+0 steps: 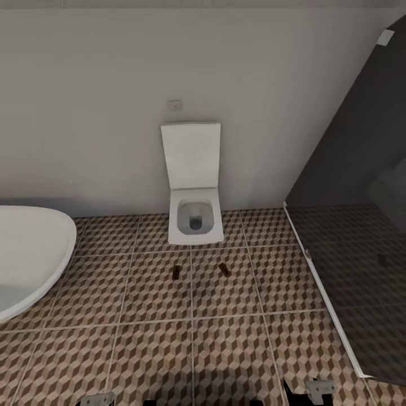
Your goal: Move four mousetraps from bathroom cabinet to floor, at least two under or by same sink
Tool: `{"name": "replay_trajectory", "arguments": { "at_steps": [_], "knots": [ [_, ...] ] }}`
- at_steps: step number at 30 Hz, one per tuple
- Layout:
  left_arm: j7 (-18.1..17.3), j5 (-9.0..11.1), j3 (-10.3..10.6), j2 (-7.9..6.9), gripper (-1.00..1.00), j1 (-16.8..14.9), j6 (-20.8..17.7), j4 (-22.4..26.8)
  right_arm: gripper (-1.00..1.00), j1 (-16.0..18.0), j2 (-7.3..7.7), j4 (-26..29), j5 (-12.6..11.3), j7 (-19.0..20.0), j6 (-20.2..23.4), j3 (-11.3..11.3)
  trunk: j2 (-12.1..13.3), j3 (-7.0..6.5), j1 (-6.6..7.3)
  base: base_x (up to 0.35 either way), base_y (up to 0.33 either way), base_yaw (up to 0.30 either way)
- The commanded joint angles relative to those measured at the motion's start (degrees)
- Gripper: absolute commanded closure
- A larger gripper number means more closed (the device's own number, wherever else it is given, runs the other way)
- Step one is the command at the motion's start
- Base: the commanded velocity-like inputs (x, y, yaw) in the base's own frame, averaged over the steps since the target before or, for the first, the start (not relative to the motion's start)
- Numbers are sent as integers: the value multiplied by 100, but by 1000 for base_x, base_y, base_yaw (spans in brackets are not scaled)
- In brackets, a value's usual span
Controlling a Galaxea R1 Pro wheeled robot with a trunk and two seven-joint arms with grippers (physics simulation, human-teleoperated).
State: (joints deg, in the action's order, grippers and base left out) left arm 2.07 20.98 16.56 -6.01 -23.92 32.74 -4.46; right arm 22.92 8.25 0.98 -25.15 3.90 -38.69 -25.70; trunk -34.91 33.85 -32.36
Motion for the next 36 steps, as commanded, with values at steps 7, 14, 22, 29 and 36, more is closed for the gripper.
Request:
{"name": "replay_trajectory", "arguments": {
  "at_steps": [7,14,22,29,36],
  "knots": [
    [22,12,49,3,-100,-7,30,-19,-100,2,-1,-2,-60,41,-16,-23,277,-121,153,0,0,0],
    [28,12,49,3,-100,-7,29,-19,-100,2,-5,-4,-60,41,-16,-23,558,-247,306,0,0,0],
    [28,12,49,3,-100,-7,24,-19,-100,2,-8,-6,-60,41,-16,-23,878,-391,482,0,0,0],
    [30,12,49,3,-100,-7,22,-19,-100,2,-8,-6,-60,38,-16,-24,1159,-516,636,0,0,0],
    [30,12,49,7,-100,-7,22,-19,-100,2,-8,-8,-60,33,-16,-23,1199,-534,658,0,0,0]
  ]
}}
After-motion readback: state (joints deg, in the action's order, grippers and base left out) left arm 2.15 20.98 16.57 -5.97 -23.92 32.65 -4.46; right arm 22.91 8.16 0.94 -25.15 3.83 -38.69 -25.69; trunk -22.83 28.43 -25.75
